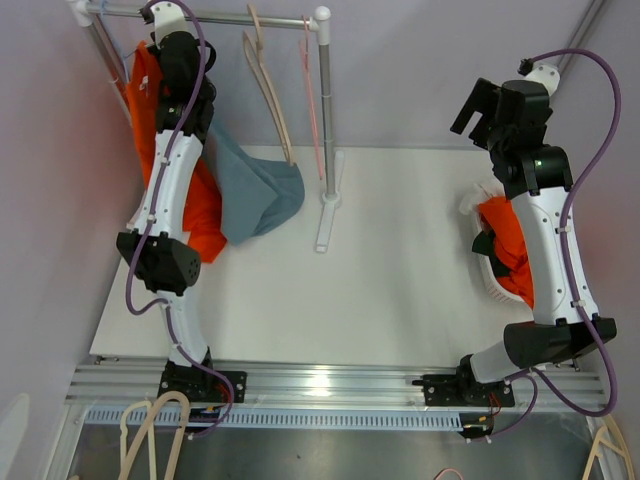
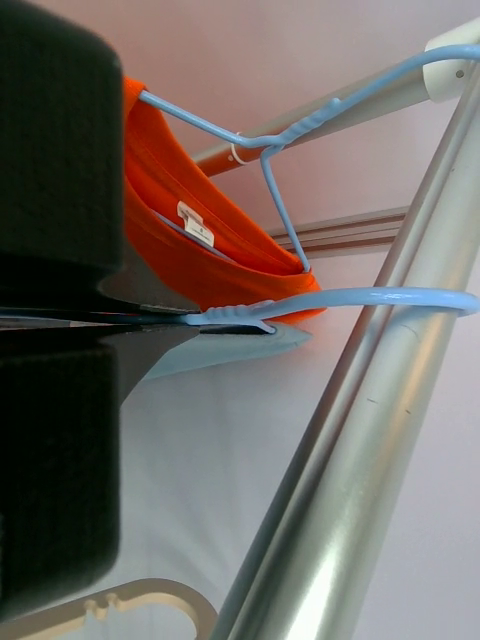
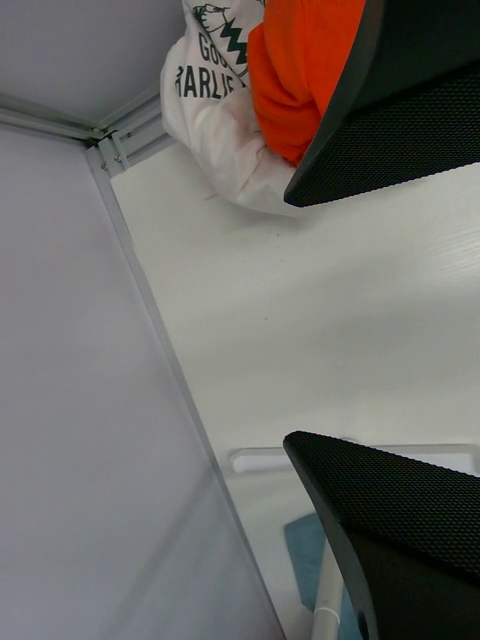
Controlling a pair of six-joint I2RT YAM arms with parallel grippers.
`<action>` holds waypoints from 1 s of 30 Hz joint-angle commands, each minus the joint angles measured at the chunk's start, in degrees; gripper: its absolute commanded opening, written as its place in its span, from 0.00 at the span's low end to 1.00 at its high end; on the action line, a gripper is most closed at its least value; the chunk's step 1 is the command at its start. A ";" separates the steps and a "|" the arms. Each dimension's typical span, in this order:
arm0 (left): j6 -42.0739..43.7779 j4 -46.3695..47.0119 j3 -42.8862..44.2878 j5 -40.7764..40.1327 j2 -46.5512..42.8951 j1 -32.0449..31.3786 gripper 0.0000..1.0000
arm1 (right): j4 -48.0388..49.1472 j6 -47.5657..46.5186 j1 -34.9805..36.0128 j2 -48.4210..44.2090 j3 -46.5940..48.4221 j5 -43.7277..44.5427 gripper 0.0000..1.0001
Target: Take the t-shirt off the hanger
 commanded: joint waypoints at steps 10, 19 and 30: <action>2.61 7.90 0.00 2.58 -6.80 0.00 0.01 | -0.22 -0.92 0.54 -1.56 0.66 -0.45 1.00; 2.00 6.68 0.09 6.45 -9.53 -2.29 0.01 | 0.13 -0.57 0.72 -2.00 -0.04 -0.71 0.99; -4.94 0.44 -6.94 18.05 -16.64 -2.47 0.01 | 1.45 -0.48 0.81 -3.93 -3.91 -3.70 1.00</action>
